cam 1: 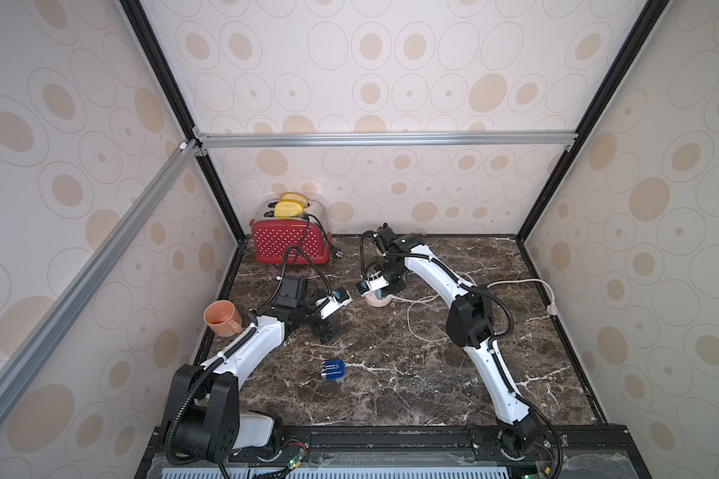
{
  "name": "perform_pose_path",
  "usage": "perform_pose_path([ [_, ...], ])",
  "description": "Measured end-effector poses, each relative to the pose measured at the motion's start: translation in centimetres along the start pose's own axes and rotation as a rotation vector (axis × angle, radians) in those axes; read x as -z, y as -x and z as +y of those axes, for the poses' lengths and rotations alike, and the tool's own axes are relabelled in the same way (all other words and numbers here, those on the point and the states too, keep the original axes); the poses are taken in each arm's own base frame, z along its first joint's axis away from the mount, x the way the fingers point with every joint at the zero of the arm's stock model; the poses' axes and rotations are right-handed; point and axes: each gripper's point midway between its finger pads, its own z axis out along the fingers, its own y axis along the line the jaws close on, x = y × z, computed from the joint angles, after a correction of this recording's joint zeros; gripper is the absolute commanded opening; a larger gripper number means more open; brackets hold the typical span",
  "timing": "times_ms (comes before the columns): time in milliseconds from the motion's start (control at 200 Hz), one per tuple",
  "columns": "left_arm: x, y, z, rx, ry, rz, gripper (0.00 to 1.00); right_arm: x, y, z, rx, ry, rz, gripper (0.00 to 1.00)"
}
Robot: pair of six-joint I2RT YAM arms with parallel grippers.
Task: Charge the electric shaver
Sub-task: Insert the plug into the socket.
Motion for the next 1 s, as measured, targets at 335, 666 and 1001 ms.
perform_pose_path([
  [335,0.2,-0.1,-0.4,0.001,-0.025,0.013,0.99,-0.1,-0.1,0.0,-0.081,0.015,0.002,0.07],
  [666,0.4,-0.1,-0.4,-0.005,-0.032,0.016,0.99,0.3,0.6,0.8,-0.229,0.003,-0.032,0.15],
  [1001,0.4,-0.1,-0.5,-0.005,-0.035,0.015,0.99,-0.2,1.9,4.1,-0.43,0.049,-0.07,0.55],
])
